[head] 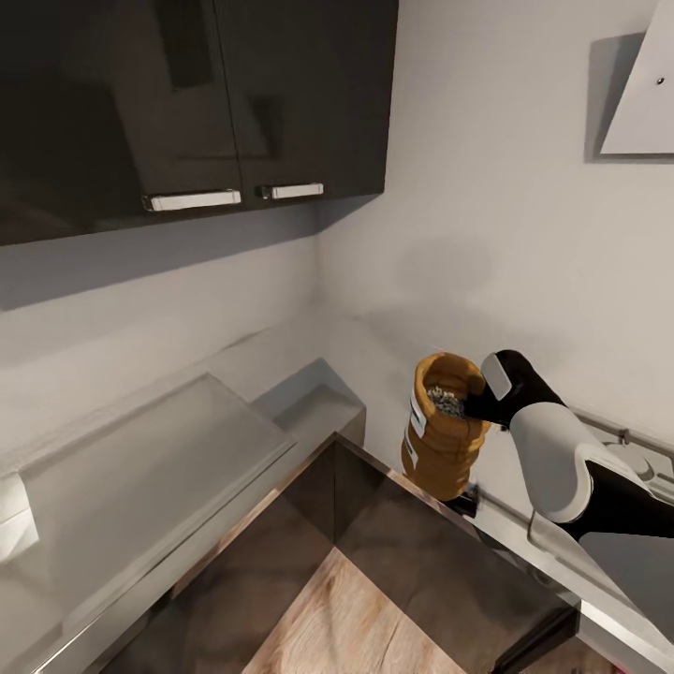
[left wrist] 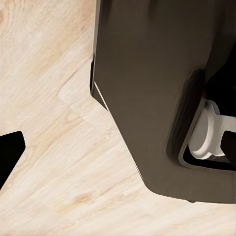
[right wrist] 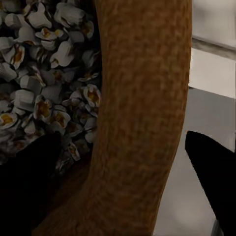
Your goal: In the kitchen, take the popcorn bag from the countertop, put it into the microwave, and heat it until the popcorn is cooked so the cooked popcorn ends up inside the bag.
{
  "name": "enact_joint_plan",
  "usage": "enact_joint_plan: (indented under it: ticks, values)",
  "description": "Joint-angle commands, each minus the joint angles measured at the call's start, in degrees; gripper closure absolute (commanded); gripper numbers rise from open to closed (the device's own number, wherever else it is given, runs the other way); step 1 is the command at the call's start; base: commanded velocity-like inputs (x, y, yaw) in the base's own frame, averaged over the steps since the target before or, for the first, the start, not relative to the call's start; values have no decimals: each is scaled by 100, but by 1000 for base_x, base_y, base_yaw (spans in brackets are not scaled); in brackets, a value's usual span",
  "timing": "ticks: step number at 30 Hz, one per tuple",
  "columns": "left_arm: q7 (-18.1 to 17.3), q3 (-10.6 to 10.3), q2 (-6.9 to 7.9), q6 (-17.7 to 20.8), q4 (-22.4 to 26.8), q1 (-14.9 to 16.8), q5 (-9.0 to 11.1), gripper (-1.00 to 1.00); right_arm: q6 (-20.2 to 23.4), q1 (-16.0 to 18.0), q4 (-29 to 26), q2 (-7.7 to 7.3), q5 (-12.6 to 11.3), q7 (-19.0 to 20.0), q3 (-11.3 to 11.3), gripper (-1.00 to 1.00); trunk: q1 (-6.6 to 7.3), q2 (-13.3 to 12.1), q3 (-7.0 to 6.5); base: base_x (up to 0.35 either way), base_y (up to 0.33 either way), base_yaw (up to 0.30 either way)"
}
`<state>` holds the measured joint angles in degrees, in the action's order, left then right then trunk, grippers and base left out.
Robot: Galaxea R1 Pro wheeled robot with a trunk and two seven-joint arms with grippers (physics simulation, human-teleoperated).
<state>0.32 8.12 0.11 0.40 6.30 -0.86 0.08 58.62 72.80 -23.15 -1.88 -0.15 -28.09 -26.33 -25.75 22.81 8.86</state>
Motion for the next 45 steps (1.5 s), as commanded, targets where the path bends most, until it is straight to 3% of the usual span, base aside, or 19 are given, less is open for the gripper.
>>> enact_joint_plan:
  ticks: [1,12,29,37,45]
  values:
    - [3,26,-2,4,12,-2,1,-100,14,6,9,4,-2,-21,-30,100,-3,11,10,0,0,0]
    - [3,25,-2,4,12,-2,1,-100,18,6,21,4,-2,-28,-38,100,-3,11,6,0,0,0]
    - [3,23,-2,4,12,-2,1,-100,53,6,21,4,-2,-30,-81,100,-3,11,-146,0,0,58]
    - [3,23,-2,-48,12,-2,1,-100,53,6,16,4,-2,-39,-549,100,-3,11,-212,0,0,140]
    - [3,23,-2,-55,7,-2,1,-100,55,6,-19,-5,-2,-39,-583,100,-3,11,-276,0,0,130]
